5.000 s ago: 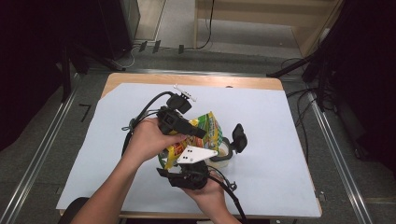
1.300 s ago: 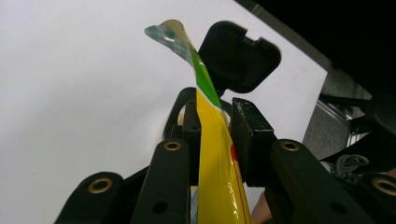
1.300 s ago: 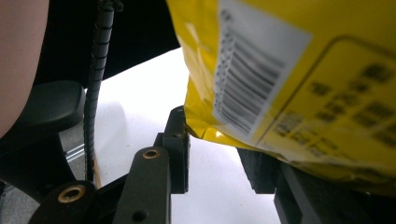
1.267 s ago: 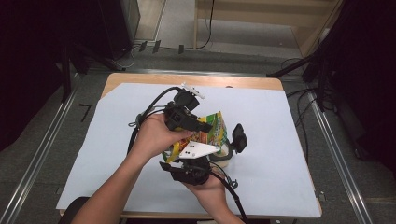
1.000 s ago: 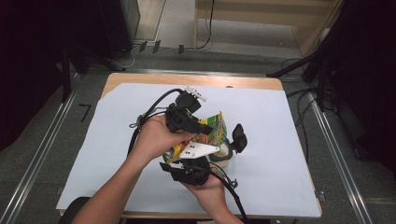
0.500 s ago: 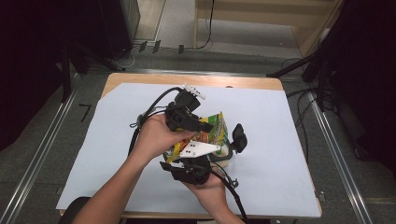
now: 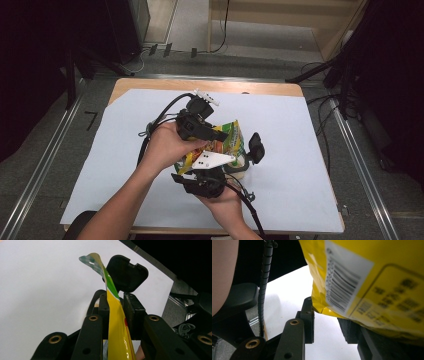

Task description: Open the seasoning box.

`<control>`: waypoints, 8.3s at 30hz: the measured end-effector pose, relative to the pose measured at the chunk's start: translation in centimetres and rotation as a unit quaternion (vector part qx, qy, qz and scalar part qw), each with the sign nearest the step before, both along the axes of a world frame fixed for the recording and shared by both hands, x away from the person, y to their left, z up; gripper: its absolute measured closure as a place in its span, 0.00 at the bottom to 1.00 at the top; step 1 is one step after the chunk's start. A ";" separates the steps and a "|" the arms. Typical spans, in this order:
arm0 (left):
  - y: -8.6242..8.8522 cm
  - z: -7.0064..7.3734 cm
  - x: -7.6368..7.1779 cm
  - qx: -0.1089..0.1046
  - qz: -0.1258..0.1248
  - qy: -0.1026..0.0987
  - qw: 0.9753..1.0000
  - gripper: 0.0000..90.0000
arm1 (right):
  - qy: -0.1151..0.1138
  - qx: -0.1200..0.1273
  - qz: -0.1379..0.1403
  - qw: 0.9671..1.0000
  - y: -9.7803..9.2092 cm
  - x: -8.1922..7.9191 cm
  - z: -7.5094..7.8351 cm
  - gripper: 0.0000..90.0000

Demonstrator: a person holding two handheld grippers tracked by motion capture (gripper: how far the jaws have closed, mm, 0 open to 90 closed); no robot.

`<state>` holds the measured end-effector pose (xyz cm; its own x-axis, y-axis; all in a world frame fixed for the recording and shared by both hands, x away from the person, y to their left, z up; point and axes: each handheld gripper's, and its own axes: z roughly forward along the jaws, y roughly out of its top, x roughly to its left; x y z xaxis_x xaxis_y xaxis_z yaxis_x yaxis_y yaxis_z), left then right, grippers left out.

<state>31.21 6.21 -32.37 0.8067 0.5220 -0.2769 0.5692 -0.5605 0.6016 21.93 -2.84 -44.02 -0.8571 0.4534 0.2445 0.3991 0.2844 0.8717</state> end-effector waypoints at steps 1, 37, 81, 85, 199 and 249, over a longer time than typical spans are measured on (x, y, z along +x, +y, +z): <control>0.0 0.0 0.0 0.000 0.000 0.001 1.000 0.86 | 0.000 -0.001 0.000 1.000 0.0 0.0 0.0 0.76; -0.2 -0.2 -0.1 0.006 0.000 -0.006 1.000 0.85 | 0.004 0.002 0.000 1.000 0.1 -0.2 0.0 0.76; -0.4 -0.2 -0.3 0.004 -0.004 -0.009 1.000 0.85 | 0.003 0.000 -0.001 1.000 0.1 -0.2 0.0 0.77; -0.4 -0.2 -0.2 0.003 -0.004 -0.009 1.000 0.85 | 0.003 0.000 -0.001 1.000 0.1 -0.2 0.1 0.77; -0.4 0.1 -0.5 -0.009 0.007 -0.004 1.000 0.86 | -0.010 -0.002 -0.004 1.000 0.2 -0.4 0.2 0.79; -0.3 -0.1 -0.2 -0.011 0.017 -0.021 1.000 0.86 | -0.017 -0.013 -0.009 1.000 0.3 0.4 -0.1 0.79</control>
